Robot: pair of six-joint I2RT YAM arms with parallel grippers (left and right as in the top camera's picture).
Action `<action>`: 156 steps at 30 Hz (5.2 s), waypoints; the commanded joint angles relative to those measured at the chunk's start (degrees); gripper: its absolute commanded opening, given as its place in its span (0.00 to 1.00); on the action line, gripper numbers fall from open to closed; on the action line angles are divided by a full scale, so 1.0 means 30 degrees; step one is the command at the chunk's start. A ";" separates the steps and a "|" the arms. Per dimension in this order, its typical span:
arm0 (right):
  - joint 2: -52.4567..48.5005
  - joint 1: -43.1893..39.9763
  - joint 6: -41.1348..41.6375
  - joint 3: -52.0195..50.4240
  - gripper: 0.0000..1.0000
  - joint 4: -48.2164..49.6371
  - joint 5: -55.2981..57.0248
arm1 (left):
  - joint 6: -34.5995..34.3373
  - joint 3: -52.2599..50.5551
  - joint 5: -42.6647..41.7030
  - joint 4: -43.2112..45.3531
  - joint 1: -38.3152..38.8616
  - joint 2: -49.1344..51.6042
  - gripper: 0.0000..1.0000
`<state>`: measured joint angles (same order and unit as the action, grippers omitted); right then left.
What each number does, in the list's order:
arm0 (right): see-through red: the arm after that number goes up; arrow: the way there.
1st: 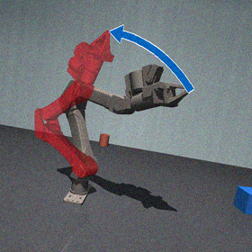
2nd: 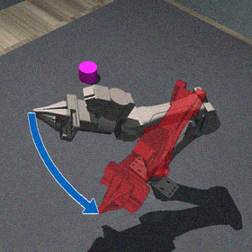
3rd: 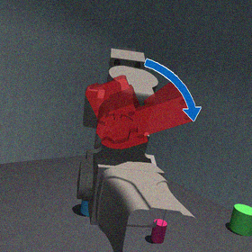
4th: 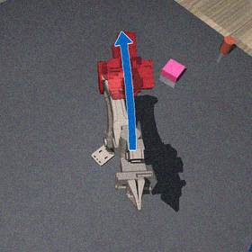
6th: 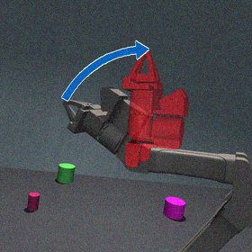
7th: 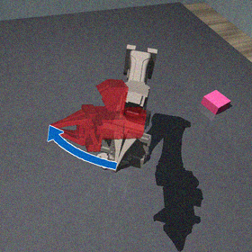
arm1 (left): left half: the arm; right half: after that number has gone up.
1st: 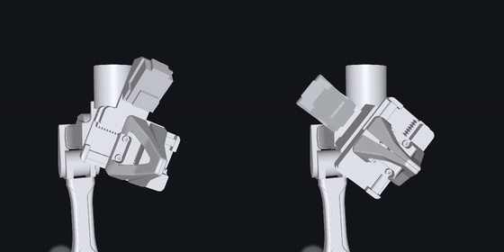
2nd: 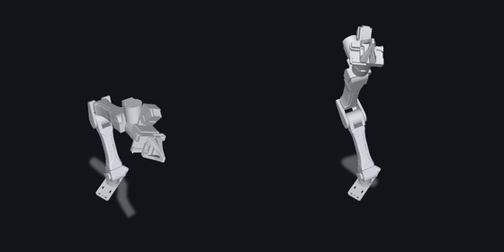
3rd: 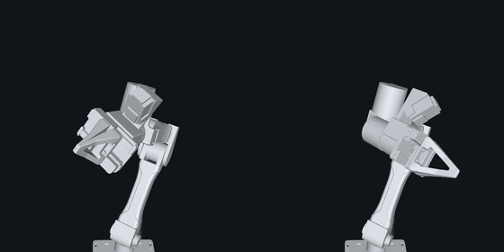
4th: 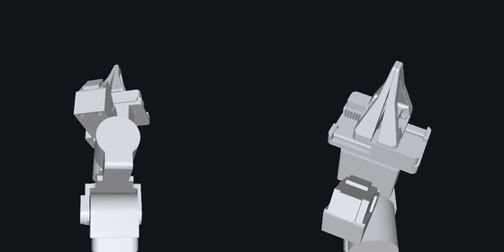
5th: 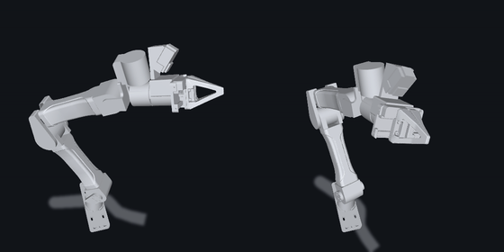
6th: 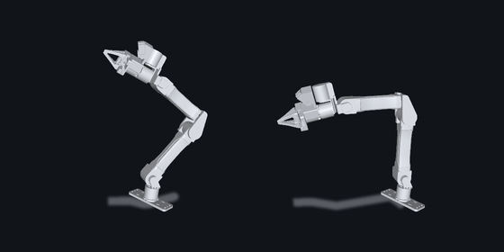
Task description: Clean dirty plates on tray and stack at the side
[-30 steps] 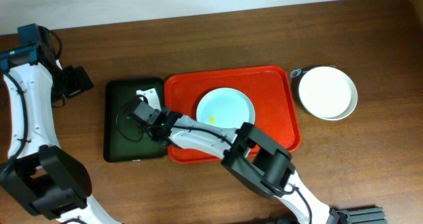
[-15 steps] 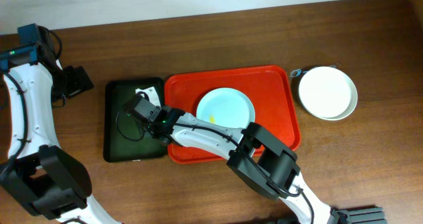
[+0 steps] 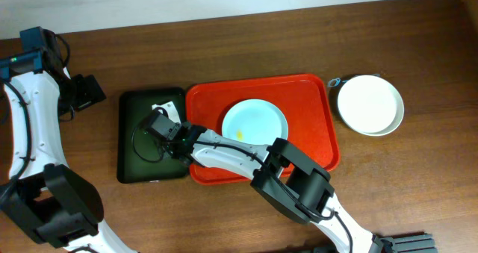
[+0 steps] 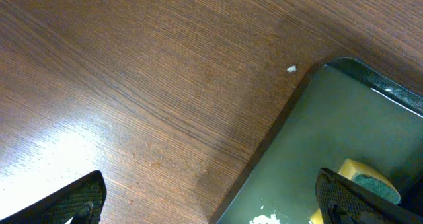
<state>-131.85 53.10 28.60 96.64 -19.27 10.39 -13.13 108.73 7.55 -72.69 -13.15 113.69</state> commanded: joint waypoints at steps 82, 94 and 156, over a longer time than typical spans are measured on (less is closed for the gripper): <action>0.7249 -0.8947 -0.4503 -0.5348 0.04 -0.9588 -0.9260 | 0.2412 0.0109 -0.9238 -0.1996 0.3796 -0.0401 0.99; 0.8320 -1.3639 -0.6382 -0.1654 0.70 -1.5591 -0.9238 | 0.1246 0.0022 -0.8947 -0.0845 0.9449 -0.0386 0.99; 0.7570 -1.6058 -0.6156 -1.0287 0.04 -0.5938 -1.1315 | -0.6688 -0.2754 -0.0860 0.3111 1.6466 0.5931 0.00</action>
<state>-108.07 4.86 10.35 66.50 -36.97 -24.80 -33.23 103.59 -1.37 -65.04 36.58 130.50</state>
